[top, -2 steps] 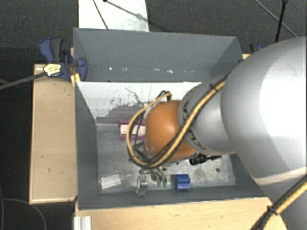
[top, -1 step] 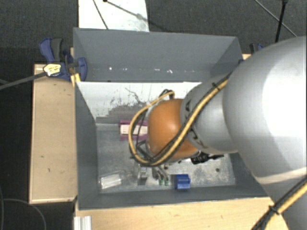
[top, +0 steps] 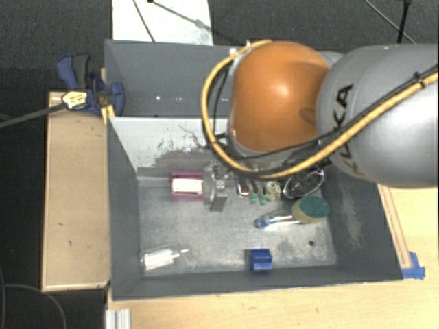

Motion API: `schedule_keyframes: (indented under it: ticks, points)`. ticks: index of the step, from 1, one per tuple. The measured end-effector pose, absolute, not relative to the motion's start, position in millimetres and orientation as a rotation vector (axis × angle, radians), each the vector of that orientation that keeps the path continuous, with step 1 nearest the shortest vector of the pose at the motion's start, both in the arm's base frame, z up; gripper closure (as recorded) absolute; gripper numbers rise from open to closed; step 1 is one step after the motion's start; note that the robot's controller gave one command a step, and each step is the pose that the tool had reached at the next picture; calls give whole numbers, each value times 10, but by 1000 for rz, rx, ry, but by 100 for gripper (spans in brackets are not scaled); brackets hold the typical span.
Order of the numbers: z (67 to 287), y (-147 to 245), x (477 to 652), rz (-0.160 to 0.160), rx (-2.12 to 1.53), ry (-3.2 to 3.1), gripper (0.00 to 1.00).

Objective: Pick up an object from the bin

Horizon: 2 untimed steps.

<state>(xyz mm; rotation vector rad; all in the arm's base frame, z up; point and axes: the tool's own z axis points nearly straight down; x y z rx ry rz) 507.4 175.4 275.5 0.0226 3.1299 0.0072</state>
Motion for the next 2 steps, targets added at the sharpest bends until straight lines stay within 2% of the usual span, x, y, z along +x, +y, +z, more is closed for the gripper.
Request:
schedule_keyframes:
  ticks: [1, 2]
  points:
    - [1812, 1714, 5213, -2, 276, 3133, 100]
    - [1845, 1719, 5225, 2, 273, 3127, 0]
